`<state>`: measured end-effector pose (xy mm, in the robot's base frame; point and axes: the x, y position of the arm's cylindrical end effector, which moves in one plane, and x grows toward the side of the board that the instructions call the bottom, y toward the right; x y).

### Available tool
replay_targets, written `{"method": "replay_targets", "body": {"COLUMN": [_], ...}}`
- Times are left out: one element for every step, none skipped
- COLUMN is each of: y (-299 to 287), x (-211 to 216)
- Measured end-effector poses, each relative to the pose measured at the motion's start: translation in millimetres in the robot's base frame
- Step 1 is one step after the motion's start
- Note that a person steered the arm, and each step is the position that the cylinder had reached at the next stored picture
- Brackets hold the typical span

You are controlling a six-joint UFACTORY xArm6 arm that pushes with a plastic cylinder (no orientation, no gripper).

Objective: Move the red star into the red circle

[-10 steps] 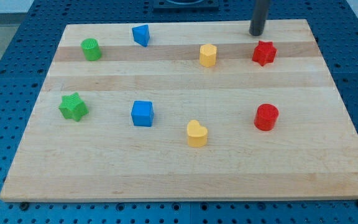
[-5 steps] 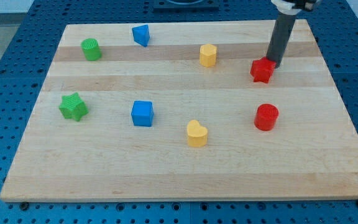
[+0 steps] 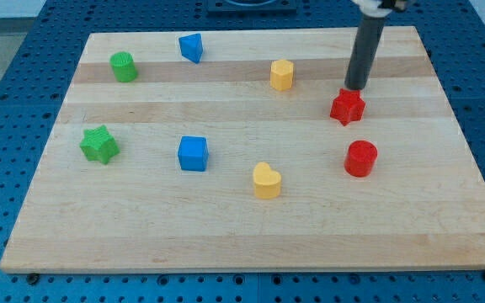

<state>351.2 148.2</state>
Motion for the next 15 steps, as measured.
{"method": "replay_targets", "body": {"y": [-2,-2,-2,-2,-2,-2,-2,-37,-49,-50,-50,-31,-15,-15,-31], "x": [1,1,32,34,47,67,67,60,60,60,60,93,106,106,103]}}
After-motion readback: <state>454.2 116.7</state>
